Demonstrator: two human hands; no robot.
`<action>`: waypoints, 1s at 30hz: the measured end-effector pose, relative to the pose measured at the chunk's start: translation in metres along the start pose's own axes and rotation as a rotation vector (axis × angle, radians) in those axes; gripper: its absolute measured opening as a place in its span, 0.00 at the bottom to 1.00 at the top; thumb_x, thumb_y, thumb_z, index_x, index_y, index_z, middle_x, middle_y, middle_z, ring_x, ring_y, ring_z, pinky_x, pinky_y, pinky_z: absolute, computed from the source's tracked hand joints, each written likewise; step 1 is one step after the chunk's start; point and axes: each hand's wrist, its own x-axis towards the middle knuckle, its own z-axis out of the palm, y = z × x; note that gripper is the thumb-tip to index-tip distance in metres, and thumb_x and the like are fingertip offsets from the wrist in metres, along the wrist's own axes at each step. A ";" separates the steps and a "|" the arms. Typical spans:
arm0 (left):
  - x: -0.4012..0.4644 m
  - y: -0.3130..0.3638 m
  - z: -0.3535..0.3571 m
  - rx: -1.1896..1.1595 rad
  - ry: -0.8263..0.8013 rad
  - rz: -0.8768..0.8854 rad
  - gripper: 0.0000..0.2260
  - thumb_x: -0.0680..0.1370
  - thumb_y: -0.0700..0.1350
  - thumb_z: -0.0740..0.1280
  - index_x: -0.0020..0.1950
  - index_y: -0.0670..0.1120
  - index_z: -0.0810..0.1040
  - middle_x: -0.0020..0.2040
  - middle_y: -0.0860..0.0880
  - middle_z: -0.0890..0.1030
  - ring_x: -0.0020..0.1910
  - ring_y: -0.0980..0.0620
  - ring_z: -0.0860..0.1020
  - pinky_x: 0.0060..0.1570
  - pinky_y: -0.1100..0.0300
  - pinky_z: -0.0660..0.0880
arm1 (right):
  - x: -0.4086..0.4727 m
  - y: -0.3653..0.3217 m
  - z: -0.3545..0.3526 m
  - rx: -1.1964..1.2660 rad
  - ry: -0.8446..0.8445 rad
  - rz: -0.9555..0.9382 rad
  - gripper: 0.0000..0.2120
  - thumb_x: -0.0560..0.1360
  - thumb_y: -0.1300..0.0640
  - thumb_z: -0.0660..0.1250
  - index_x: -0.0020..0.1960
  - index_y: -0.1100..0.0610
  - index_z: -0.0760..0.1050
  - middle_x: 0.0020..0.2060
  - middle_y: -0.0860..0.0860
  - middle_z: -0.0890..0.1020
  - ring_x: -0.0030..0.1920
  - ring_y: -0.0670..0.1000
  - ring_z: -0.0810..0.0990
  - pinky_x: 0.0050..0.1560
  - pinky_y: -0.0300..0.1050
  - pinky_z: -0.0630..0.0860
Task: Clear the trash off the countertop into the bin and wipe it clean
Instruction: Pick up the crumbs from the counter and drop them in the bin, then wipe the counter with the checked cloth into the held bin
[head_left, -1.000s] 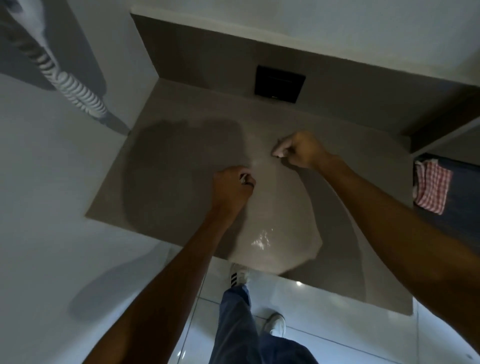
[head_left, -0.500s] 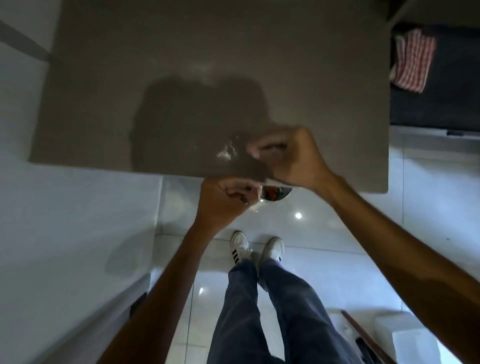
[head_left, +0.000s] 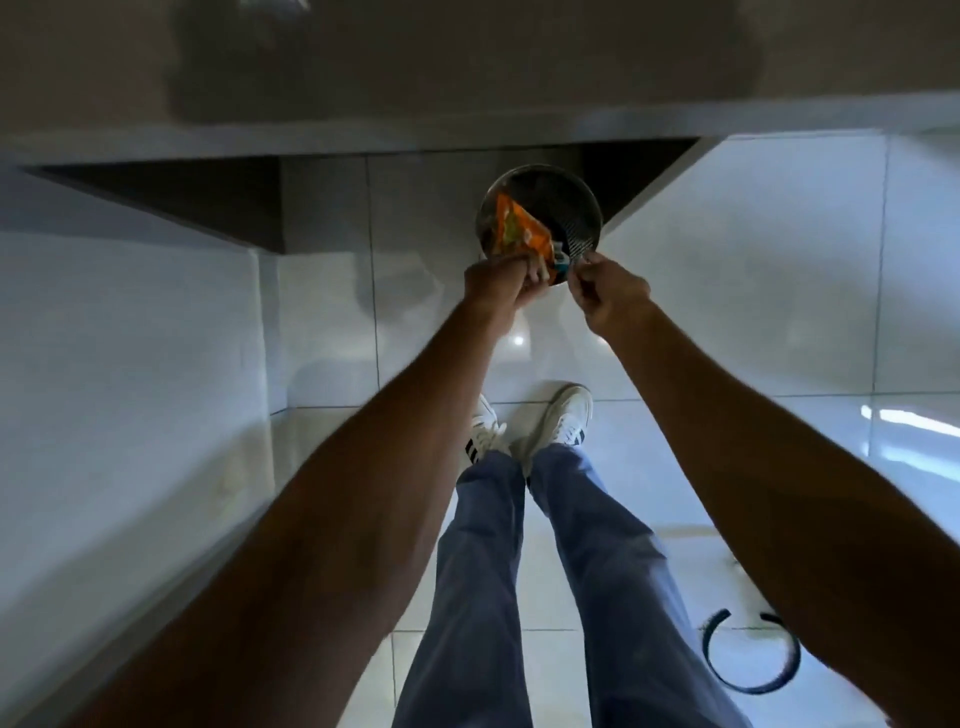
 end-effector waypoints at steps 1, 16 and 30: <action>0.011 0.003 0.006 0.028 -0.052 -0.005 0.12 0.80 0.36 0.66 0.62 0.37 0.80 0.56 0.38 0.84 0.45 0.48 0.84 0.39 0.56 0.85 | 0.012 -0.001 0.002 0.026 -0.052 -0.007 0.07 0.78 0.72 0.64 0.43 0.64 0.76 0.35 0.58 0.84 0.28 0.48 0.85 0.32 0.38 0.84; -0.226 -0.011 -0.041 0.978 0.122 1.041 0.17 0.84 0.47 0.62 0.72 0.43 0.76 0.74 0.44 0.76 0.77 0.46 0.70 0.78 0.63 0.65 | -0.231 -0.030 -0.045 -1.055 0.005 -1.169 0.13 0.79 0.61 0.65 0.61 0.55 0.82 0.58 0.52 0.86 0.60 0.48 0.80 0.64 0.22 0.64; -0.251 0.244 0.107 1.493 0.461 1.242 0.29 0.84 0.60 0.52 0.83 0.49 0.59 0.85 0.39 0.54 0.83 0.32 0.49 0.81 0.36 0.51 | -0.190 -0.390 0.039 -1.066 0.576 -1.259 0.28 0.81 0.49 0.57 0.80 0.55 0.62 0.82 0.57 0.57 0.83 0.61 0.53 0.78 0.61 0.59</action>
